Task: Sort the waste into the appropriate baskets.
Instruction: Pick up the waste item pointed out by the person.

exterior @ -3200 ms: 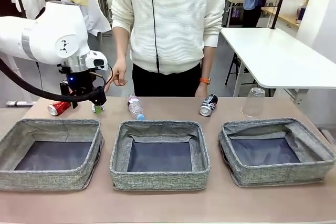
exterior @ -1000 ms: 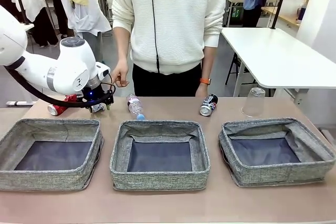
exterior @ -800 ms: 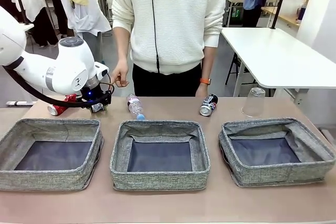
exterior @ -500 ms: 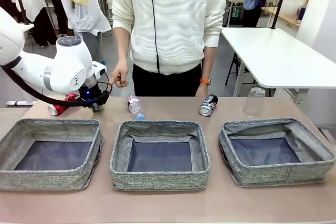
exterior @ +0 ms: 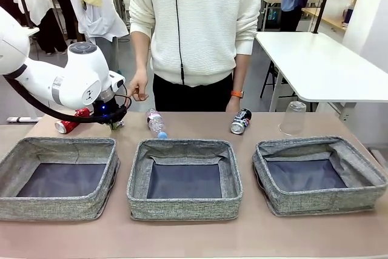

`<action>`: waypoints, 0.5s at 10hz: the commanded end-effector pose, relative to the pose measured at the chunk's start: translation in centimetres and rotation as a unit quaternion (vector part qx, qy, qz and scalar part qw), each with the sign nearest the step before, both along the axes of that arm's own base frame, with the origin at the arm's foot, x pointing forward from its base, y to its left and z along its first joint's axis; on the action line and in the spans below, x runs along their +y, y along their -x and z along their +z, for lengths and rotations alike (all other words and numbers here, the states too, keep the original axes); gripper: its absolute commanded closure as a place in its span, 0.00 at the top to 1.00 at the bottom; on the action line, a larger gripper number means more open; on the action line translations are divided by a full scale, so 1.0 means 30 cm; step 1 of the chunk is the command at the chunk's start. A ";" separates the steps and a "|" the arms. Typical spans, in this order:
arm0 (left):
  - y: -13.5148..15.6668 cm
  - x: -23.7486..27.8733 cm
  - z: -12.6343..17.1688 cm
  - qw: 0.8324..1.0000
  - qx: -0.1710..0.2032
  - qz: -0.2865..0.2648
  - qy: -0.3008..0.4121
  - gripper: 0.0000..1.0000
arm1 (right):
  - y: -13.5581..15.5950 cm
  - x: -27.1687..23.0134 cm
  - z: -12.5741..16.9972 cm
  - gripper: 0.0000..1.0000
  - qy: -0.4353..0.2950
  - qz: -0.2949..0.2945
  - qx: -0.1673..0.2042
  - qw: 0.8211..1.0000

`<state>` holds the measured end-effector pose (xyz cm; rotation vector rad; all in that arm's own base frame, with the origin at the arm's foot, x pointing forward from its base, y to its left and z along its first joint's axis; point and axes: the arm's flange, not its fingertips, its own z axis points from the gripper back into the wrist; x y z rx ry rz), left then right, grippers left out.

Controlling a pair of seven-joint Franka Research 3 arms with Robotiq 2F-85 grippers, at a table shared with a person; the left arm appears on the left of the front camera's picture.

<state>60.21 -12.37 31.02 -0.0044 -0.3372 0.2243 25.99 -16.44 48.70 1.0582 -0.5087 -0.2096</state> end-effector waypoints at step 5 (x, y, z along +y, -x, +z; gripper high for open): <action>0.074 -0.011 0.053 1.000 0.011 0.019 -0.002 0.00 | -0.010 -0.002 0.008 1.00 -0.001 0.003 -0.015 1.000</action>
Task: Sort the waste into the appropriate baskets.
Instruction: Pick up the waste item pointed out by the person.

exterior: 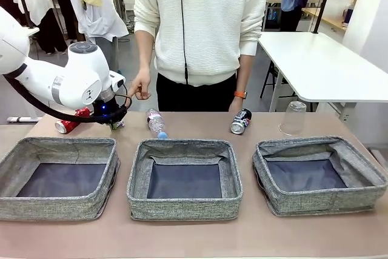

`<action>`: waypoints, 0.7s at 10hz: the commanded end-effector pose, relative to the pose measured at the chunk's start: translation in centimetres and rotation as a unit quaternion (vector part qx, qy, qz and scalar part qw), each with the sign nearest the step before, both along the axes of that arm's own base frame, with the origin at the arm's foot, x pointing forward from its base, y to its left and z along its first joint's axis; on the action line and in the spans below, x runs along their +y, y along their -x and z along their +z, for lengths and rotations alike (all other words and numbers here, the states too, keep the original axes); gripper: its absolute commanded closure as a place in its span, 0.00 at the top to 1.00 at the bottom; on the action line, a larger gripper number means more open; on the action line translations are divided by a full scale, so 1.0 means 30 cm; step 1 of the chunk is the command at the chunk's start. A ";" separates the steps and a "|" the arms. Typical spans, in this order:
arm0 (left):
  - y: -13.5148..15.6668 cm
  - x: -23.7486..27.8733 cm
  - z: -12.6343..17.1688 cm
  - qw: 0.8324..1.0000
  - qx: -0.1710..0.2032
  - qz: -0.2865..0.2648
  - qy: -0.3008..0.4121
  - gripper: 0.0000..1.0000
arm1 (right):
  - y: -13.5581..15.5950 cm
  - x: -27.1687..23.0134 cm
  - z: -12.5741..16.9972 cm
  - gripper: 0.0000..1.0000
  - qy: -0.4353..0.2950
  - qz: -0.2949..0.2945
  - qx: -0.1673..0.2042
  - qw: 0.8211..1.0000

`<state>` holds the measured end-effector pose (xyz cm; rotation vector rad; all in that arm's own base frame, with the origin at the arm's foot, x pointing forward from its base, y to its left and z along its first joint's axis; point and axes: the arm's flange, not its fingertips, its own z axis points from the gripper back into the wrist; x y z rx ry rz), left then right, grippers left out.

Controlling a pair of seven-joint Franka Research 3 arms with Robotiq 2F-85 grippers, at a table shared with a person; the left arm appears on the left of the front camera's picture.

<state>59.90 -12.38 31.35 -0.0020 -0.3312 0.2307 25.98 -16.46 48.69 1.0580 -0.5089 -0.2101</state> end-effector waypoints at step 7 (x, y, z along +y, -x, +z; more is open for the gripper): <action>0.753 0.049 0.738 0.986 0.089 -0.136 0.040 0.00 | -0.011 -0.001 0.009 1.00 -0.001 0.004 -0.015 1.000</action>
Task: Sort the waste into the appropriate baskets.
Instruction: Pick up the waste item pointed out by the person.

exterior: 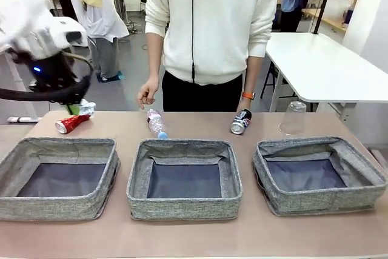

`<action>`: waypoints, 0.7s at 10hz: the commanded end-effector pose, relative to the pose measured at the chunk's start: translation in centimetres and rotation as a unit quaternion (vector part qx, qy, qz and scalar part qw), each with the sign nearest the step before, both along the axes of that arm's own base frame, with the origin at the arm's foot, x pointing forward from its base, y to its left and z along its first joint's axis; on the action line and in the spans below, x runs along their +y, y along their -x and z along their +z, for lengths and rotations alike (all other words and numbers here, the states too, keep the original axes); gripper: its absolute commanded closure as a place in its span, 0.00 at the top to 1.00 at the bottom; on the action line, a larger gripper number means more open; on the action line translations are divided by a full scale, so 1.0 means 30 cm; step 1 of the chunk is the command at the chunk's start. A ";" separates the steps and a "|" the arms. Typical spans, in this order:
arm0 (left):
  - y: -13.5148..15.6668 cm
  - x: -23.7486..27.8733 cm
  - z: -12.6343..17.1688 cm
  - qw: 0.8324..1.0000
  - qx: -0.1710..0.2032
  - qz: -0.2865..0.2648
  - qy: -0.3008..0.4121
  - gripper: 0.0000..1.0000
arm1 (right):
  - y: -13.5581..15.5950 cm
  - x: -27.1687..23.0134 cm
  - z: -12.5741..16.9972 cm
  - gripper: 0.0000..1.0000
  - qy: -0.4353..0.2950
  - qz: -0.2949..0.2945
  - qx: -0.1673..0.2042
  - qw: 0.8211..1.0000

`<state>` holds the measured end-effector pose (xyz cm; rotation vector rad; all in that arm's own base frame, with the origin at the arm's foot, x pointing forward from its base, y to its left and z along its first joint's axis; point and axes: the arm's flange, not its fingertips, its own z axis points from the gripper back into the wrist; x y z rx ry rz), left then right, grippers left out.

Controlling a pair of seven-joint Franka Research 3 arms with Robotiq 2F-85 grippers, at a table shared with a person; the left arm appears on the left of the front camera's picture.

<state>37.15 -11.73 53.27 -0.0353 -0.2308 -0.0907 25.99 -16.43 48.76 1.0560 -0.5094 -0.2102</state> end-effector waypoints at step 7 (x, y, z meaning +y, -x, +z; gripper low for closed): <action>0.083 -0.014 0.027 0.996 0.076 0.017 0.047 0.06 | -0.010 -0.002 0.007 1.00 -0.002 0.004 -0.015 1.000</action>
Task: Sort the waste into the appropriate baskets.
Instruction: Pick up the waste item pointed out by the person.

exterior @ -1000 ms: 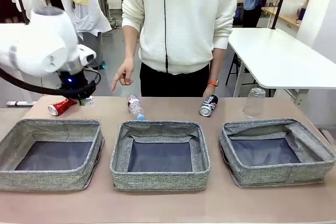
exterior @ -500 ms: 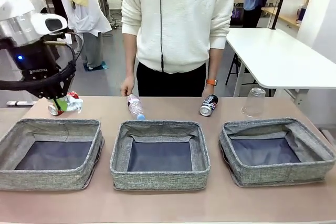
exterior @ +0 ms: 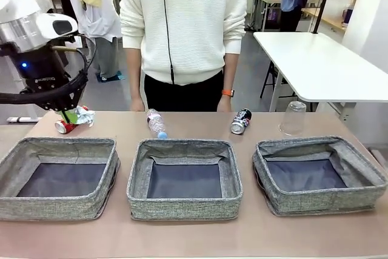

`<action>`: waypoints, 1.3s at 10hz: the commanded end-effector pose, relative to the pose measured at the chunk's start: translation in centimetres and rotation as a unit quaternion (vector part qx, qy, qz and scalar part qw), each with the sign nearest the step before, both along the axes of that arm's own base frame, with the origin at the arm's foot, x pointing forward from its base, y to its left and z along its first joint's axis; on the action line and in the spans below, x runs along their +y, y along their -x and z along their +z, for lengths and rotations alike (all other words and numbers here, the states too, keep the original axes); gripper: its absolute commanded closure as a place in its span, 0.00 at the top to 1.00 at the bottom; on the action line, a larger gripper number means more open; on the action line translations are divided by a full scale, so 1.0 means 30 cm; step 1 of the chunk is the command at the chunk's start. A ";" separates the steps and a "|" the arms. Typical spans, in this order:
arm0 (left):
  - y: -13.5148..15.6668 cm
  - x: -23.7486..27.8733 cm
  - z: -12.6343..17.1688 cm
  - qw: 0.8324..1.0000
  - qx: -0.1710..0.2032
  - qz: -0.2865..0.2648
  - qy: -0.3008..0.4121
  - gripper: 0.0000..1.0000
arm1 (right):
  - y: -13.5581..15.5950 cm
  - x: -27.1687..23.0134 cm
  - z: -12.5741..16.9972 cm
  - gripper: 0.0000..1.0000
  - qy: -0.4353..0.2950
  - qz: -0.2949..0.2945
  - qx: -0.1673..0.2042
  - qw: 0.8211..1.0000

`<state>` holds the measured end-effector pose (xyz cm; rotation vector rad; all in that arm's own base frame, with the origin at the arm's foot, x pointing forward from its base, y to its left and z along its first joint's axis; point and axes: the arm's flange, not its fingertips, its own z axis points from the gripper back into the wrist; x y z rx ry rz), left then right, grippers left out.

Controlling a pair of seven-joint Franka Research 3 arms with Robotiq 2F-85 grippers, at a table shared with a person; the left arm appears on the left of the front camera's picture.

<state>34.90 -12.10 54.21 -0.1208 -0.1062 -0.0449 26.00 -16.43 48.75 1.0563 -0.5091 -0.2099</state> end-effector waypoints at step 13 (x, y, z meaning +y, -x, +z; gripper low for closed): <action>0.118 -0.882 0.722 0.995 0.062 0.037 0.066 0.06 | -0.010 -0.002 0.007 1.00 -0.002 0.004 -0.015 1.000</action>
